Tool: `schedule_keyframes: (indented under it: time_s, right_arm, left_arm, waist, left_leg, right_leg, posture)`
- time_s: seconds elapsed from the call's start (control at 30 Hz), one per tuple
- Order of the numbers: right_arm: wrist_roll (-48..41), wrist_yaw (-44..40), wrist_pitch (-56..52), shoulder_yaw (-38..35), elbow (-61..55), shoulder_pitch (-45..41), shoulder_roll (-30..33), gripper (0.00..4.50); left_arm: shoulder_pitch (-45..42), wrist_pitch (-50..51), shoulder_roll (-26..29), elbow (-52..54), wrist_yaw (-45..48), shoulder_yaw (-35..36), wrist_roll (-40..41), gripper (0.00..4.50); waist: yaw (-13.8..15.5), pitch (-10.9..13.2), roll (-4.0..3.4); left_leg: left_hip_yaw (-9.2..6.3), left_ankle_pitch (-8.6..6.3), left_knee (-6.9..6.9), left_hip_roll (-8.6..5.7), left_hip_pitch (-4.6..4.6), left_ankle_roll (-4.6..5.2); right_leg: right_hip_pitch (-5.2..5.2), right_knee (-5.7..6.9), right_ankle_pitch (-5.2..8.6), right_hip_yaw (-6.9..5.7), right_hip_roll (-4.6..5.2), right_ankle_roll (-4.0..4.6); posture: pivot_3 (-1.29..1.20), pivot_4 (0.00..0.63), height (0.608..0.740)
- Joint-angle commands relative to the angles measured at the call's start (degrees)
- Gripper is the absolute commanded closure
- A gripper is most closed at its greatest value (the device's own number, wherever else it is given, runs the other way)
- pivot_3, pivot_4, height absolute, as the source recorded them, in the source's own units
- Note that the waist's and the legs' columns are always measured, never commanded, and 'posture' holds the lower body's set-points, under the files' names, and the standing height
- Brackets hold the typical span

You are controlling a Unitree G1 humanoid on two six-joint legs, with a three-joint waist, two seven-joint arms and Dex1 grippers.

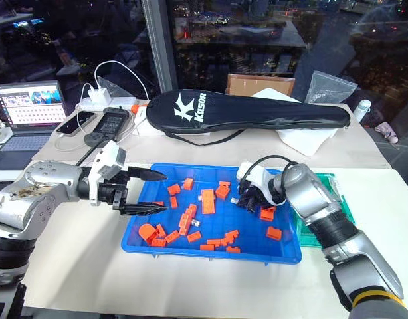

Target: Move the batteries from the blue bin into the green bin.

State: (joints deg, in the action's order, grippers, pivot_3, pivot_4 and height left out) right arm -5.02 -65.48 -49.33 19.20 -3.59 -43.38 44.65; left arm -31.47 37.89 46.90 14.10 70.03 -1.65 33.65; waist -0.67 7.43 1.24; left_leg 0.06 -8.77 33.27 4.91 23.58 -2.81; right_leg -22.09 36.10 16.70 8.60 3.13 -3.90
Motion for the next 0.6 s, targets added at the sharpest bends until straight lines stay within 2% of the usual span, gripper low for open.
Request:
schedule_keyframes:
  time_s: [0.03,0.2,0.3,0.43,0.6]
  right_arm:
    - [-5.9,-0.6,-8.2,-13.1,-9.0,-3.9,6.6,4.24]
    - [-7.1,-1.9,-10.4,-21.9,-11.6,4.7,21.3,4.24]
    - [-7.2,-0.7,-10.7,-25.8,-10.1,9.6,26.6,4.24]
    - [-6.8,1.0,-8.3,-27.4,-8.1,15.1,29.2,4.24]
    - [-5.5,5.9,-5.1,-23.4,-5.0,16.7,25.2,4.24]
  left_arm:
    - [-3.6,-0.6,-0.3,-2.1,2.0,-0.9,0.2,0.0]
    - [-7.6,-2.2,-2.6,-6.5,4.3,-3.9,-1.3,0.0]
    - [-9.4,-3.3,-4.4,-9.2,4.6,-4.7,-2.3,0.0]
    - [-10.1,-4.7,-5.5,-10.9,5.3,-5.4,-3.5,0.0]
    - [-9.8,-4.9,-6.1,-10.7,4.3,-5.0,-4.1,0.0]
  waist:
    - [0.1,0.0,0.0]
    - [0.9,0.0,0.06]
    - [0.8,-0.1,-0.05]
    - [-0.4,-0.2,-0.27]
    - [-1.4,-0.2,-0.3]
  left_leg:
    - [-0.01,0.0,0.01,0.0,-0.01,0.0]
    - [-0.06,-0.02,-0.01,0.0,-0.1,0.01]
    - [-0.03,-0.03,0.01,-0.04,-0.06,0.02]
    - [-0.05,-0.02,0.0,-0.05,-0.08,0.04]
    - [-0.06,-0.03,0.0,-0.04,-0.18,0.06]
  right_leg:
    - [0.0,0.01,0.0,0.0,0.0,0.0]
    - [0.11,-0.18,0.07,-0.14,0.04,-0.1]
    - [0.15,-0.21,0.12,-0.1,0.09,-0.19]
    - [0.08,-0.06,0.12,-0.05,0.05,-0.19]
    - [0.17,-0.03,0.2,-0.01,0.04,-0.32]
  posture:
    - [0.0,0.15,0.736]
    - [0.0,0.15,0.736]
    - [0.0,0.15,0.736]
    - [0.0,0.15,0.736]
    - [0.0,0.15,0.736]
